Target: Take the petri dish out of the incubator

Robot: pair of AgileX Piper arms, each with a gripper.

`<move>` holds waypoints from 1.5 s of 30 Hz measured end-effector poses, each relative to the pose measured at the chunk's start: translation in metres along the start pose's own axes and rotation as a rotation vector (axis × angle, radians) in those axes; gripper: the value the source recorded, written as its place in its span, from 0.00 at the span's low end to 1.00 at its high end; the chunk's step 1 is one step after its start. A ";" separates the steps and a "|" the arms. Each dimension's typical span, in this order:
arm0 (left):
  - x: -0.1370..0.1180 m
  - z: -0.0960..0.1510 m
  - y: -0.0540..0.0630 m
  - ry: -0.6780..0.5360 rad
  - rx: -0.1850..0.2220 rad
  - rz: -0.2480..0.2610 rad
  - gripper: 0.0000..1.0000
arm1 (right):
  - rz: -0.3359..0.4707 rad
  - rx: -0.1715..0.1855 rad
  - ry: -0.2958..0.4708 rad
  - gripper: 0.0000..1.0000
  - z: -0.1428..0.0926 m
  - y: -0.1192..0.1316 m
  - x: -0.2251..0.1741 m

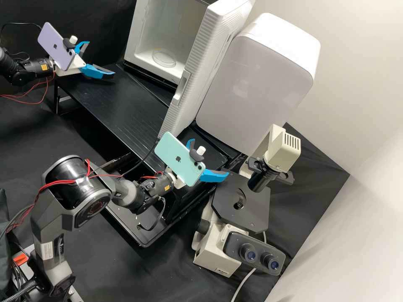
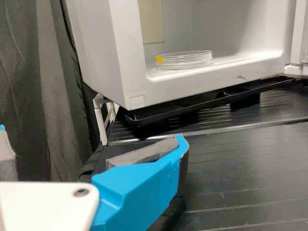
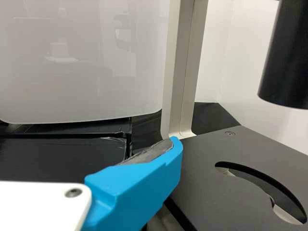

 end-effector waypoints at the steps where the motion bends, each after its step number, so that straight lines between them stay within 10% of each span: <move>1: 0.000 0.000 0.000 0.000 0.000 0.000 1.00 | 0.000 0.000 0.000 1.00 0.000 0.000 0.000; 18: 0.000 0.010 -0.001 -0.064 -0.031 -0.011 1.00 | 0.000 0.000 0.000 1.00 0.000 0.000 0.000; 33: -0.020 0.101 0.030 -0.467 0.027 0.082 1.00 | 0.000 0.000 0.000 1.00 0.000 0.000 0.000; 45: -0.001 0.139 0.033 -0.537 0.042 0.026 1.00 | 0.000 0.000 0.000 1.00 0.000 0.000 0.000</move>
